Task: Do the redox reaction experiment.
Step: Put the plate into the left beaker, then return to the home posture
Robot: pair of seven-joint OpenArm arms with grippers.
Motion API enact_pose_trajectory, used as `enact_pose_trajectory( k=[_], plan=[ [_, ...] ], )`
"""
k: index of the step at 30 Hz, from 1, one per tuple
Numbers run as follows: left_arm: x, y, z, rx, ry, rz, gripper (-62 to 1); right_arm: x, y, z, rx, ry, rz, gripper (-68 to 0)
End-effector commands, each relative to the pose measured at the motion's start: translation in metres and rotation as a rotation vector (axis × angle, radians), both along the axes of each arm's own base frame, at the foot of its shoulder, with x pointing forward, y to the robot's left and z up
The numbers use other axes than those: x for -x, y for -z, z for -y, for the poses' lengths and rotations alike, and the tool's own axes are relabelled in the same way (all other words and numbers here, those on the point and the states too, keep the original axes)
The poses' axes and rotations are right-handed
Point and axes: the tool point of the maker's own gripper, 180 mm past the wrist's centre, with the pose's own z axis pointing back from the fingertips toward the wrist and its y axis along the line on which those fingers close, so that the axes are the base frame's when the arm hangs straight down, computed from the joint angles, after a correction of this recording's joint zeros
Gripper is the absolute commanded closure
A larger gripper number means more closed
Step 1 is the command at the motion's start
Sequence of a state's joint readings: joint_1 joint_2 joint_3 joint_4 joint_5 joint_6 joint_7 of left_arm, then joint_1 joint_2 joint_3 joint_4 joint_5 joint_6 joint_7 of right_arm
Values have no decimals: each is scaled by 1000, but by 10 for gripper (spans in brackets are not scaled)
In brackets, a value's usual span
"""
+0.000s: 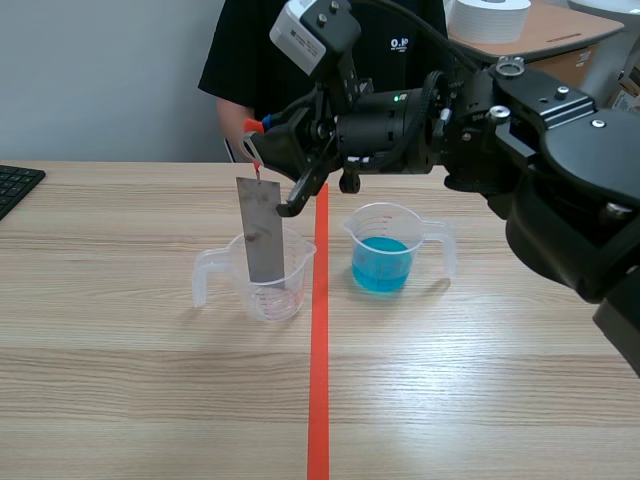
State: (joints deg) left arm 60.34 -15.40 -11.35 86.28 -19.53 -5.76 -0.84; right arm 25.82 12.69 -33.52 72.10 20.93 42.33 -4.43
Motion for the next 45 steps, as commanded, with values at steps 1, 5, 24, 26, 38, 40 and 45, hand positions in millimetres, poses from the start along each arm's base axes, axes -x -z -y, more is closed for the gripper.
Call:
enact_pose_trajectory(
  k=[1,5,24,26,38,40,45],
  plan=[
    [1,-2,-1,-5,0,6,-100,-5,-12,-3,-25,-11,32,-17],
    [1,-2,-1,-4,-1,6,-175,-8,1,0,-4,0,28,-17],
    [-2,-2,2,-1,62,-3,-304,-4,-1,-6,-51,-21,32,-535],
    [-2,-2,3,-1,72,-5,-359,1,-6,-11,-94,-39,20,-613],
    [-1,1,15,25,119,-17,-623,36,-65,-39,-260,-166,70,-679],
    [-1,1,15,29,115,-16,-623,38,-67,-34,-233,-165,93,-679],
    [-1,1,15,29,114,-17,-623,23,-66,-4,-202,-54,107,-679]
  ],
)
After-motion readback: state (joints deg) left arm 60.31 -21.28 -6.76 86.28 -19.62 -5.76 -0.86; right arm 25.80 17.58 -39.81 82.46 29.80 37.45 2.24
